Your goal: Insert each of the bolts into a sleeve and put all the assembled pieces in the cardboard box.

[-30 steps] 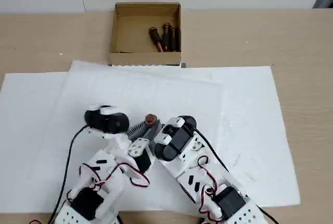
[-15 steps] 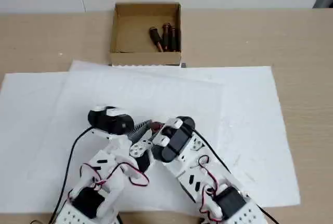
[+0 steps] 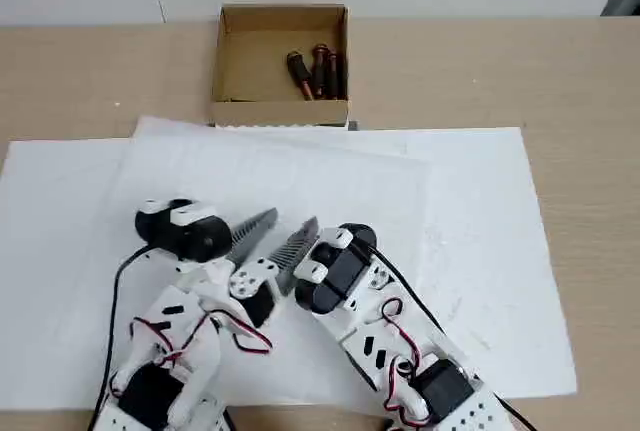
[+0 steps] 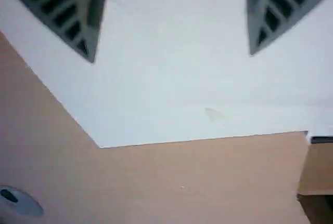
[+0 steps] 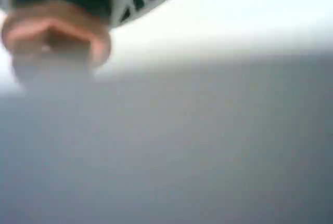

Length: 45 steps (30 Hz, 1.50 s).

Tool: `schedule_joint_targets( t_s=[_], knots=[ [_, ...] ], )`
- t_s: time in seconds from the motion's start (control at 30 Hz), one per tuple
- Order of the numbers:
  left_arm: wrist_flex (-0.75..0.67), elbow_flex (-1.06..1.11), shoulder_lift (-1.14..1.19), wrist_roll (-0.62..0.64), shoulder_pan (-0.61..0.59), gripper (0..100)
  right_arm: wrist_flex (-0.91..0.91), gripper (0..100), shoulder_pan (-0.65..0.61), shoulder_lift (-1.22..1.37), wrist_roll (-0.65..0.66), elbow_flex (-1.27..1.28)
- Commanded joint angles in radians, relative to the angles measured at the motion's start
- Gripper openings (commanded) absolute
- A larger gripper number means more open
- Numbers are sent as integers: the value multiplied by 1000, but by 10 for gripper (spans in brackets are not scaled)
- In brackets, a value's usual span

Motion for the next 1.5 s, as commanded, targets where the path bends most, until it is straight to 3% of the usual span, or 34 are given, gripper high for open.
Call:
schedule_joint_targets(
  t_s=[0.0, 0.07, 0.2, 0.37, 0.57, 0.7, 0.93, 1.13, 1.47],
  knots=[
    [3, -44, -9, -54, -63, 83, -21, 4, 62, -8, 5, -68],
    [3, -41, -9, -80, -97, 6, -21, 4, 104, -4, 5, -63],
    [3, 13, -9, -132, -150, 6, -21, 4, 222, -7, 3, -3],
    [-2, 105, -11, -232, -226, 5, 15, 4, 357, 2, -89, -3],
    [5, 193, -9, -272, -276, 5, 157, 4, 387, 4, -169, -137],
    [80, 193, -9, -290, -273, 5, 213, 4, 387, 39, -167, -239],
    [126, 193, -11, -290, -273, 5, 197, 4, 389, 397, -172, -520],
    [127, 193, -11, -290, -272, 6, 44, 4, 390, 750, -163, -752],
    [129, 193, -11, -285, -276, 6, -174, 4, 400, 1162, 44, -971]
  ],
)
